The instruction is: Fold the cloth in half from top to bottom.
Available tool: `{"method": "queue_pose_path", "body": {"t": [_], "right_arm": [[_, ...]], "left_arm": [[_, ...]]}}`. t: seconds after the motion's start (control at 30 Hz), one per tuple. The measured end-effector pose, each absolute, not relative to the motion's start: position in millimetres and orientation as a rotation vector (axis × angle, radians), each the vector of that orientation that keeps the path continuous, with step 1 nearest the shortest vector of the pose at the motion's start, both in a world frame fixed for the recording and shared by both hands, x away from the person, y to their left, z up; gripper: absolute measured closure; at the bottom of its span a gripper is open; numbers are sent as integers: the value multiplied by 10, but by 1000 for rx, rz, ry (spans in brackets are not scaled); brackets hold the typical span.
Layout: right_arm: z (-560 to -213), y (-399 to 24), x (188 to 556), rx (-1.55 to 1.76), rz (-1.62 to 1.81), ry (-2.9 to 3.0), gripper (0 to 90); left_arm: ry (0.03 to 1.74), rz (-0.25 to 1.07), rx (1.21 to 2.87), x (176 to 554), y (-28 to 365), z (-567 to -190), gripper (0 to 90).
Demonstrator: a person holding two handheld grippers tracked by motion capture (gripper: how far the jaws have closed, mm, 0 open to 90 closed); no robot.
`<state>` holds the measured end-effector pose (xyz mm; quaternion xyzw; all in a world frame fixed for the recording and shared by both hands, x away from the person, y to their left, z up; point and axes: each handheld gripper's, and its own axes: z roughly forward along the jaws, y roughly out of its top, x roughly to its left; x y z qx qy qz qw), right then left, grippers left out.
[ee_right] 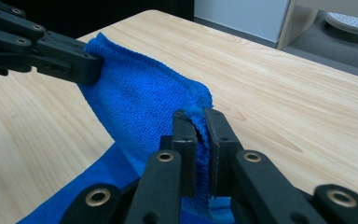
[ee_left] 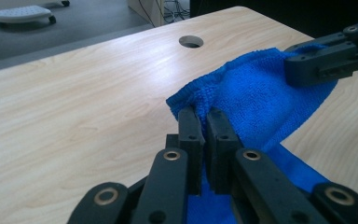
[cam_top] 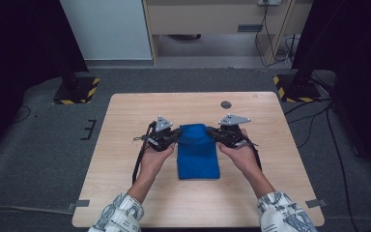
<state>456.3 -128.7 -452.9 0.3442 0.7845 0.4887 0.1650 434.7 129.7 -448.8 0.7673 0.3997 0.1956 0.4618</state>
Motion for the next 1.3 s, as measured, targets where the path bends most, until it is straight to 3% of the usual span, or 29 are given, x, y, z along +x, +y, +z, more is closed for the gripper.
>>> {"method": "queue_pose_path", "body": {"t": [1.3], "right_arm": [[-4836,-1375,4332,970,1361,2303,824]], "left_arm": [[945,432,1901,4052,1246,-4747,852]]}}
